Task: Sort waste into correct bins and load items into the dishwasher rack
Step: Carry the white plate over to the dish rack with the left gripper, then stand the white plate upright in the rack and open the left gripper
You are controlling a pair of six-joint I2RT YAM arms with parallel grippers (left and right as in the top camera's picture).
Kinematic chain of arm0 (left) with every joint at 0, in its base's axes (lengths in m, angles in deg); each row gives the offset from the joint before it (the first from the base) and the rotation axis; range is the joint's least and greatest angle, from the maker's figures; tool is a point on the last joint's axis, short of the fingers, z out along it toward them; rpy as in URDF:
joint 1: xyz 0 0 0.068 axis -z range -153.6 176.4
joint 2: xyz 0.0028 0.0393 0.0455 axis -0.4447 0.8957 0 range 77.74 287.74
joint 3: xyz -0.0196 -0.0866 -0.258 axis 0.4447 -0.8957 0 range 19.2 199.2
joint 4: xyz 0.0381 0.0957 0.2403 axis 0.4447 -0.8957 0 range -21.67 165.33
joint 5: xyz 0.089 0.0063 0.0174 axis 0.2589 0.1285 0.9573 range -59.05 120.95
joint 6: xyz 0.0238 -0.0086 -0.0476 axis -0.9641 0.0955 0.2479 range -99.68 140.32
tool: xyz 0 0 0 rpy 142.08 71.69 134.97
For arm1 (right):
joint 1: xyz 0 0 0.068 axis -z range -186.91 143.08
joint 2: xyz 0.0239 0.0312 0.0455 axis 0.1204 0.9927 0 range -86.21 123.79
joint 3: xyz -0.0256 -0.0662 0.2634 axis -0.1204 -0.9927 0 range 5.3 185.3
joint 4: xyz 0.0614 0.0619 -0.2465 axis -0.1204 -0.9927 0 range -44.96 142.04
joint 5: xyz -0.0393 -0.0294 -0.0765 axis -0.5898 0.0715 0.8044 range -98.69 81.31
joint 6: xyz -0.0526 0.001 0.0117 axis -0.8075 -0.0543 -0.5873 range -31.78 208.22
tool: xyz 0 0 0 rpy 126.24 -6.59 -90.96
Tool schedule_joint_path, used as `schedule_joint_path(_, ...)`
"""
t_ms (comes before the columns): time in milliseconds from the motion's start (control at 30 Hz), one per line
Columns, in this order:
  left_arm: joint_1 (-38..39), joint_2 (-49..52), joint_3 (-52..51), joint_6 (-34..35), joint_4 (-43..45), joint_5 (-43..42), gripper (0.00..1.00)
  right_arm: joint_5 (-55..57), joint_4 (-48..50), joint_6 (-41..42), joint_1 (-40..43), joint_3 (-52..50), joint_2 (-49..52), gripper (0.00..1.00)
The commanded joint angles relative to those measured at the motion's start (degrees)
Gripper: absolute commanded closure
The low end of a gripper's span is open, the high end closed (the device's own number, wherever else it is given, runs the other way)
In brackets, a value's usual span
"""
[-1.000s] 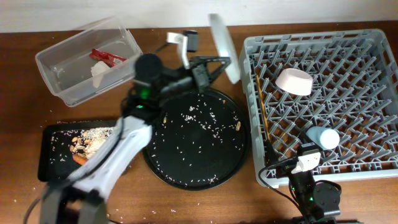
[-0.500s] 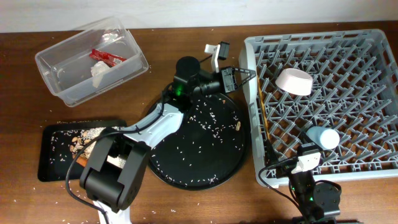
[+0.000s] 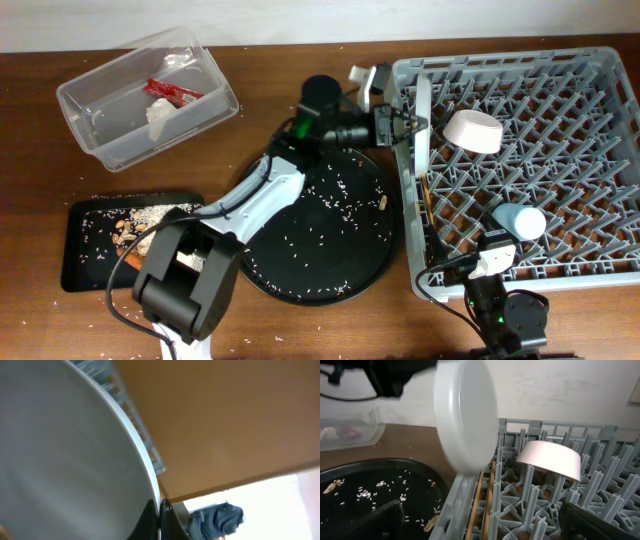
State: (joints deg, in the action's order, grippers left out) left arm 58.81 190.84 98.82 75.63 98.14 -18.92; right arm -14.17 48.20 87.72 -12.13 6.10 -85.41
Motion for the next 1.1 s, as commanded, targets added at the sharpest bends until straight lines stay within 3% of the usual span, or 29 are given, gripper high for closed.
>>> schedule_joint_path(0, 0.87, 0.26, 0.48, -6.19, -2.86, 6.51, 0.99, -0.31, 0.02, -0.15, 0.42, -0.48, -0.44, 0.02)
schedule_joint_path(67, 0.83, 0.26, 0.48, -7.41, -2.73, 6.69, 0.91, -0.31, 0.02, -0.15, 0.42, -0.48, -0.44, 0.02)
schedule_joint_path(100, 0.83, 0.26, 0.48, -7.96, -2.73, 6.69, 0.76, -0.31, 0.02, -0.15, 0.42, -0.48, -0.44, 0.02)
schedule_joint_path(200, 0.76, 0.22, 0.48, -10.86, -2.78, 6.69, 0.01, -0.28, 0.02, -0.15, 0.42, -0.48, -0.44, 0.02)
schedule_joint_path(267, 0.26, -0.37, 0.48, -13.22, -3.65, 6.99, 0.01, -0.31, 0.02, -0.15, 0.42, -0.48, -0.44, 0.02)
schedule_joint_path(400, -2.4, -5.11, 0.48, -19.93, -15.8, 11.5, 0.01, -0.31, 0.02, -0.15, 0.42, -0.48, -0.44, 0.02)
schedule_joint_path(500, -4.98, -11.72, 0.72, -29.03, -30.38, 17.11, 0.01, -0.31, 0.02, -0.15, 0.42, -0.48, -0.44, 0.02)
schedule_joint_path(567, -7.28, -19.04, 1.68, -37.29, -46.03, 24.13, 0.01, -0.31, 0.02, -0.15, 0.42, -0.48, -0.44, 0.02)
schedule_joint_path(667, -8.33, -26.67, 2.1, -44.46, -57.33, 33.99, 0.01, -0.31, 0.02, -0.15, 0.42, -0.48, -0.44, 0.02)
schedule_joint_path(733, -8.22, -32.83, 2.1, -46.07, -63.23, 40.96, 0.01, -0.31, 0.02, -0.15, 0.42, -0.48, -0.44, 0.02)
schedule_joint_path(867, -7.76, -44.5, 2.1, -46.07, -70.47, 45.29, 0.01, -0.31, 0.02, -0.15, 0.42, -0.48, -0.44, 0.02)
schedule_joint_path(1067, -7.87, -58.58, 2.05, -48.96, -84.65, 60.46, 0.01, -0.31, 0.0, -0.15, 0.42, -0.48, -0.44, 0.02)
